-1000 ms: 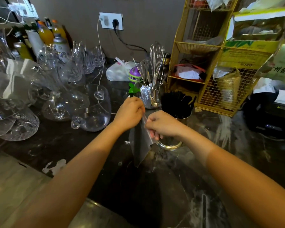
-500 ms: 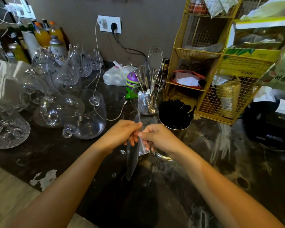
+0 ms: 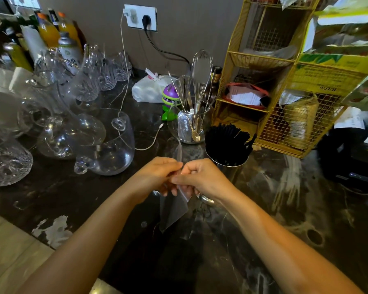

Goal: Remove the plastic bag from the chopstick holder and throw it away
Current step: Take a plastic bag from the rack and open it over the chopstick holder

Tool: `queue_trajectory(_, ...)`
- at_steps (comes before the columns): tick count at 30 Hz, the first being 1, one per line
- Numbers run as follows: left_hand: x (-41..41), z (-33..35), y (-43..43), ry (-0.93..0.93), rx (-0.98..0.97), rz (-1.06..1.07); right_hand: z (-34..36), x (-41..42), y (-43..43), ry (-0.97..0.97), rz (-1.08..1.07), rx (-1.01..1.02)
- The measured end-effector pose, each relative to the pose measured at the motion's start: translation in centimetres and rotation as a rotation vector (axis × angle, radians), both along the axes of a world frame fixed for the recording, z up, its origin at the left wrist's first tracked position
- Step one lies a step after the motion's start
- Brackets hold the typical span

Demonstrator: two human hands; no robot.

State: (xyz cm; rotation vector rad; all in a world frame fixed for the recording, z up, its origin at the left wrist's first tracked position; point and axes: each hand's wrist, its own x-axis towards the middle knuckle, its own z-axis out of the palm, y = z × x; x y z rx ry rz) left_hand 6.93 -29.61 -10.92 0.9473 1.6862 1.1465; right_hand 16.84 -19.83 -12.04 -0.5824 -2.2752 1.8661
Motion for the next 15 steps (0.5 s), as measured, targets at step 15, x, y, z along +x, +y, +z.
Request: queue_trajectory(15,0.58,-0.25,0.25,-0.216,0.149,0.075,0.07,0.58,0.36,0.112,-0.035,-0.323)
